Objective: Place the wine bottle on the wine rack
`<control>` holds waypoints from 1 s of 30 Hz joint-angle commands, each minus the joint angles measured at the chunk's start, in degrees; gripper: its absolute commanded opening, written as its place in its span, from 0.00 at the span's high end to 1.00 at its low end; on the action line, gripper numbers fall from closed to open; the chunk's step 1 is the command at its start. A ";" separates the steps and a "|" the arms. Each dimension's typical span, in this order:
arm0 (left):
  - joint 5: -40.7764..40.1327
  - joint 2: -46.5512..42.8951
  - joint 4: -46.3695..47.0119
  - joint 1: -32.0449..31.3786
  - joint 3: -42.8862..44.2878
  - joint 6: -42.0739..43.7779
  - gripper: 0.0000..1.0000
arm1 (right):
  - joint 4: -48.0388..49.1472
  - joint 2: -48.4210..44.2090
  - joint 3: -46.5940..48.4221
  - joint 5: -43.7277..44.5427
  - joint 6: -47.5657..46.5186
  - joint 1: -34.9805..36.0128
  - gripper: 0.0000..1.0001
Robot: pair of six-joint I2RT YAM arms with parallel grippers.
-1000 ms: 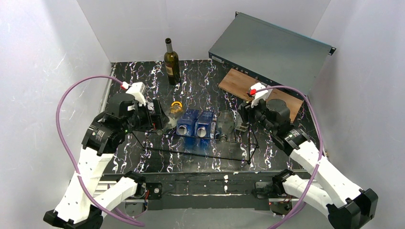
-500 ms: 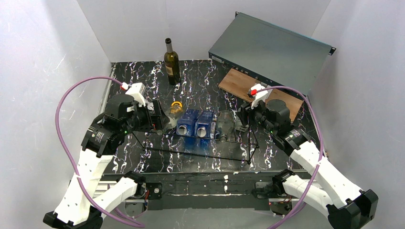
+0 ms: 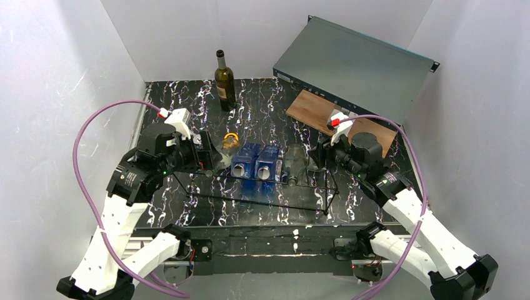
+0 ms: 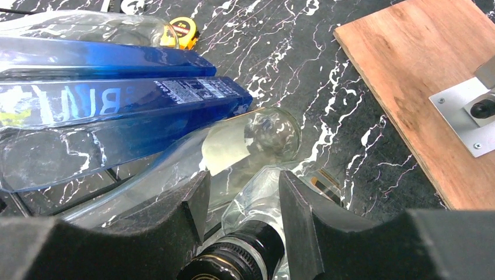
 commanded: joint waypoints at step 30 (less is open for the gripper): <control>2.38 -1.58 0.26 -0.16 -1.35 -2.49 0.02 | -4.89 -7.98 -7.68 -10.68 13.84 0.07 0.34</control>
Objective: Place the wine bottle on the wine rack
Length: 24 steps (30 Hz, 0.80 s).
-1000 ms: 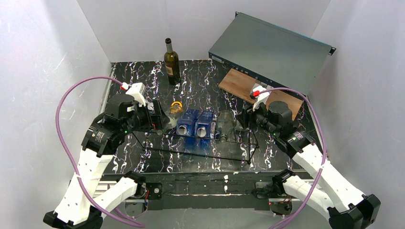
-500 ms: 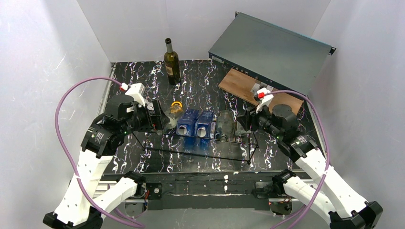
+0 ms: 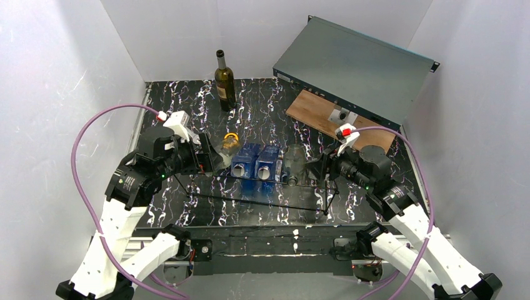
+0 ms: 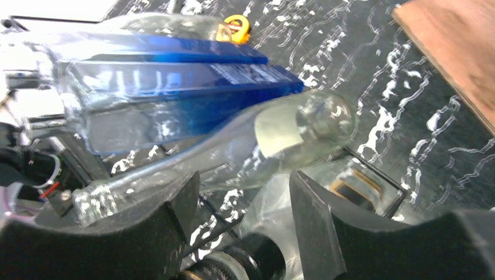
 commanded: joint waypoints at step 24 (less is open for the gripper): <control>1.57 0.09 0.83 -0.15 -0.69 -0.12 0.02 | -5.67 -1.11 -0.18 -2.82 10.47 0.27 0.08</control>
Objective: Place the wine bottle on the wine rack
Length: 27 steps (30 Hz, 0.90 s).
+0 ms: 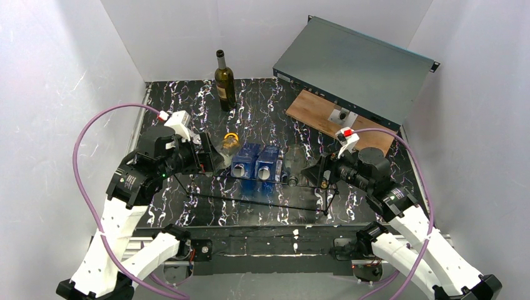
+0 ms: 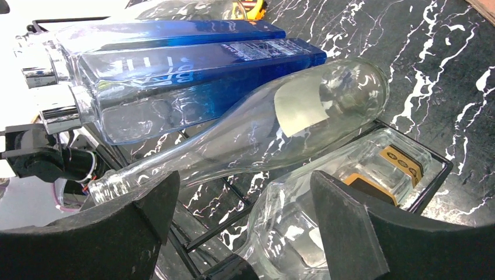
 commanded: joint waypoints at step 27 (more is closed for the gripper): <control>2.07 0.53 0.28 -0.12 -0.69 0.68 0.02 | -4.28 2.66 -2.21 10.78 1.74 0.07 0.10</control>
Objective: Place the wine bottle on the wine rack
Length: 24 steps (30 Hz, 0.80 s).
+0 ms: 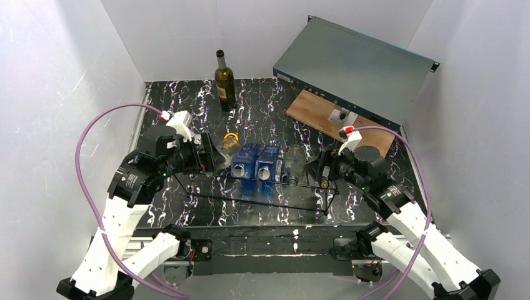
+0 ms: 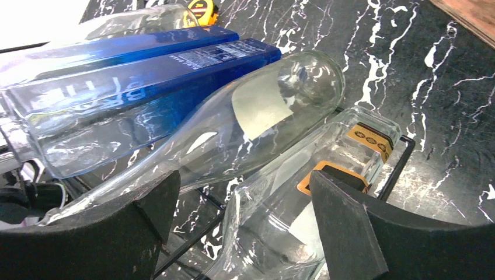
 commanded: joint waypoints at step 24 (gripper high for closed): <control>0.04 0.00 -0.29 -0.14 0.35 1.49 0.02 | 2.53 3.72 -0.08 5.50 -0.28 0.07 0.05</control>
